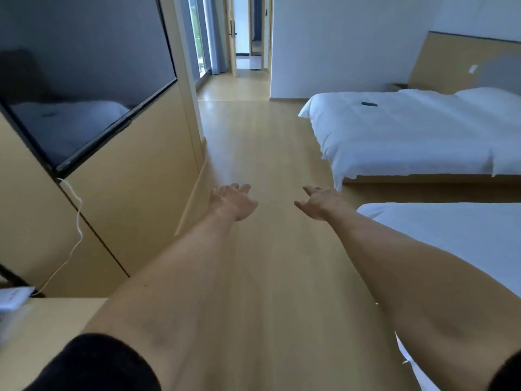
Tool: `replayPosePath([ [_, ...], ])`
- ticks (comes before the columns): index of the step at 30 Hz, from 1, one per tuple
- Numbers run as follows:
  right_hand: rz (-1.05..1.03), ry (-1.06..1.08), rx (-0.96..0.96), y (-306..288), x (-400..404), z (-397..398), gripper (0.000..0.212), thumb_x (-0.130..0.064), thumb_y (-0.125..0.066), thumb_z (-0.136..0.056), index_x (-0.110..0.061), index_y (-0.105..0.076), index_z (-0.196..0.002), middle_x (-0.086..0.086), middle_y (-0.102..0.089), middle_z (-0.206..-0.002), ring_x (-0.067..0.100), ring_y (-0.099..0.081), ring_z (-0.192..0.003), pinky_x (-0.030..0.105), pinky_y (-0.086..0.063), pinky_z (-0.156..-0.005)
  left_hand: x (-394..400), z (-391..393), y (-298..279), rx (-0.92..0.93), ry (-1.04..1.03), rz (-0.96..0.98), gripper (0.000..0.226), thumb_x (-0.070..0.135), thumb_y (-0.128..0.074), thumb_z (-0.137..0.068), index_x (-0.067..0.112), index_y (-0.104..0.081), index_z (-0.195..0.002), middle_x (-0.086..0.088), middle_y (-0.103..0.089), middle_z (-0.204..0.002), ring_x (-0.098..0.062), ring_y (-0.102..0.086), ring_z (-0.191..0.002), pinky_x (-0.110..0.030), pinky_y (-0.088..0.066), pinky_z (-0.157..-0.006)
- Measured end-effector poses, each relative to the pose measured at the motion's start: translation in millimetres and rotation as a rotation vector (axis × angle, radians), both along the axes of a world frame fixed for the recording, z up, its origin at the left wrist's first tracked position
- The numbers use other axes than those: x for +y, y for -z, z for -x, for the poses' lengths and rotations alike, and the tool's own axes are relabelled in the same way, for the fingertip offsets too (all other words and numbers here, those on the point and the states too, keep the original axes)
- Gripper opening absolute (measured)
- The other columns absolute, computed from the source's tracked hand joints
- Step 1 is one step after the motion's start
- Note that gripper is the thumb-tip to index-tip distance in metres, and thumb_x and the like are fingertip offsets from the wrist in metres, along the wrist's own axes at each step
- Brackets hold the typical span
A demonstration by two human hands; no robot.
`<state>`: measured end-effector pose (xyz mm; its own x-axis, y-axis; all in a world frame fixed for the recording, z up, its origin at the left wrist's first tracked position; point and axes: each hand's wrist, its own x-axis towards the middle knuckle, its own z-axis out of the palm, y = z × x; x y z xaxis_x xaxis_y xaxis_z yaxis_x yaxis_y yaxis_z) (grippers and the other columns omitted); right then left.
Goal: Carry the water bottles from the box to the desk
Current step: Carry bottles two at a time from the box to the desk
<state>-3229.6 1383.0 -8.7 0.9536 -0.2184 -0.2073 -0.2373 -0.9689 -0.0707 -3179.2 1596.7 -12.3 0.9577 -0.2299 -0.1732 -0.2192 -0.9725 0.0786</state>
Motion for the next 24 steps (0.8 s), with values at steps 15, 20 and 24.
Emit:
replayPosePath([
  [15,-0.032,0.185,0.100,31,-73,-129,0.067,-0.063,-0.037,-0.097,-0.035,-0.022,-0.156,0.003,-0.027,-0.162,0.028,-0.029,-0.147,0.047,-0.029,-0.116,-92,-174,39,0.125,0.122,0.027,0.064,0.049,-0.040,-0.099,0.032,-0.025,-0.158,-0.003,-0.024,-0.166,-0.031,-0.027,-0.150,-0.047,-0.024,-0.119],
  [20,-0.059,0.178,0.106,18,-60,-233,0.068,-0.062,-0.038,-0.098,-0.036,-0.018,-0.157,0.003,-0.022,-0.164,0.026,-0.024,-0.149,0.044,-0.026,-0.119,-81,-275,29,0.130,0.088,0.046,0.064,0.048,-0.040,-0.099,0.031,-0.025,-0.158,-0.003,-0.025,-0.165,-0.030,-0.028,-0.149,-0.047,-0.023,-0.119],
  [24,-0.064,0.156,0.070,11,-57,-308,0.067,-0.062,-0.038,-0.097,-0.038,-0.019,-0.157,0.000,-0.021,-0.165,0.025,-0.025,-0.149,0.045,-0.027,-0.119,-79,-349,22,0.108,0.088,0.052,0.063,0.047,-0.040,-0.099,0.030,-0.026,-0.158,-0.004,-0.027,-0.164,-0.030,-0.028,-0.148,-0.047,-0.024,-0.118],
])
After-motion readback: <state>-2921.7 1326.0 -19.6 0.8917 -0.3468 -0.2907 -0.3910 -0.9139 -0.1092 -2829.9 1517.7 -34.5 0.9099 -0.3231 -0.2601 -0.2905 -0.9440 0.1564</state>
